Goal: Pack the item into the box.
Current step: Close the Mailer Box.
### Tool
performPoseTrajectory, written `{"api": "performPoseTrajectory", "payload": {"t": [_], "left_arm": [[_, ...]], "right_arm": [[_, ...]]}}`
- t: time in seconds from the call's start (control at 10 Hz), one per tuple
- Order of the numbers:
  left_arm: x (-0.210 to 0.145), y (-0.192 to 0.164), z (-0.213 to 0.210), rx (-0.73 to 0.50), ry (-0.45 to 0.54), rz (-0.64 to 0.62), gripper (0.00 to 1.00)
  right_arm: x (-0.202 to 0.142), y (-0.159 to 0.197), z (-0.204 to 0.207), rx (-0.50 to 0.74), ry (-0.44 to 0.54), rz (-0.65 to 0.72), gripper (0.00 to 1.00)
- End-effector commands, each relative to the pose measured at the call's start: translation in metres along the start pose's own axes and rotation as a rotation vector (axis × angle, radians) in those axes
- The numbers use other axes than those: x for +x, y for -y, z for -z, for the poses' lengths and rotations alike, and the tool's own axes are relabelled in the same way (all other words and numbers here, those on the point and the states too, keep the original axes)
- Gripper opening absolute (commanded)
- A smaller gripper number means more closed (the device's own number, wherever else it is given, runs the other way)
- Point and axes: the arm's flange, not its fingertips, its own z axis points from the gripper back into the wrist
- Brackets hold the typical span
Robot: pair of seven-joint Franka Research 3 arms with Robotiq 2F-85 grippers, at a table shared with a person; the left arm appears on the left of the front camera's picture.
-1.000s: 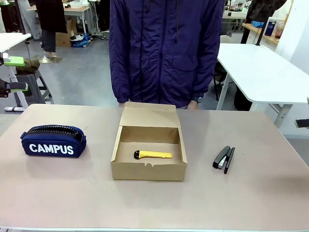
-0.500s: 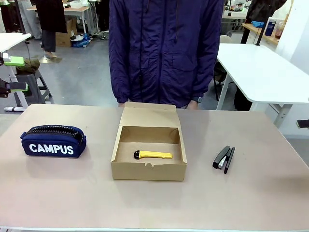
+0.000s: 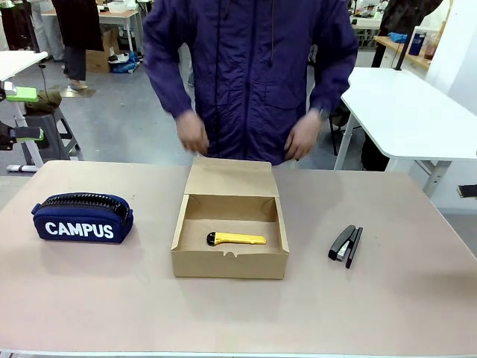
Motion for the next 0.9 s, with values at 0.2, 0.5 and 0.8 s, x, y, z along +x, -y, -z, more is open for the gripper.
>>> {"api": "performPoseTrajectory", "payload": {"t": [0.2, 0.5, 0.8], "left_arm": [[-0.0011, 0.0007, 0.0021, -0.023, 0.016, 0.018, 1.00], [-0.0011, 0.0007, 0.0021, -0.023, 0.016, 0.018, 1.00], [-0.0011, 0.0007, 0.0021, -0.023, 0.016, 0.018, 1.00]], "right_arm": [[0.0013, -0.0030, -0.0003, 0.017, 0.006, 0.005, 1.00], [0.0013, -0.0030, -0.0003, 0.017, 0.006, 0.005, 1.00], [0.0013, -0.0030, -0.0003, 0.017, 0.006, 0.005, 1.00]]}}
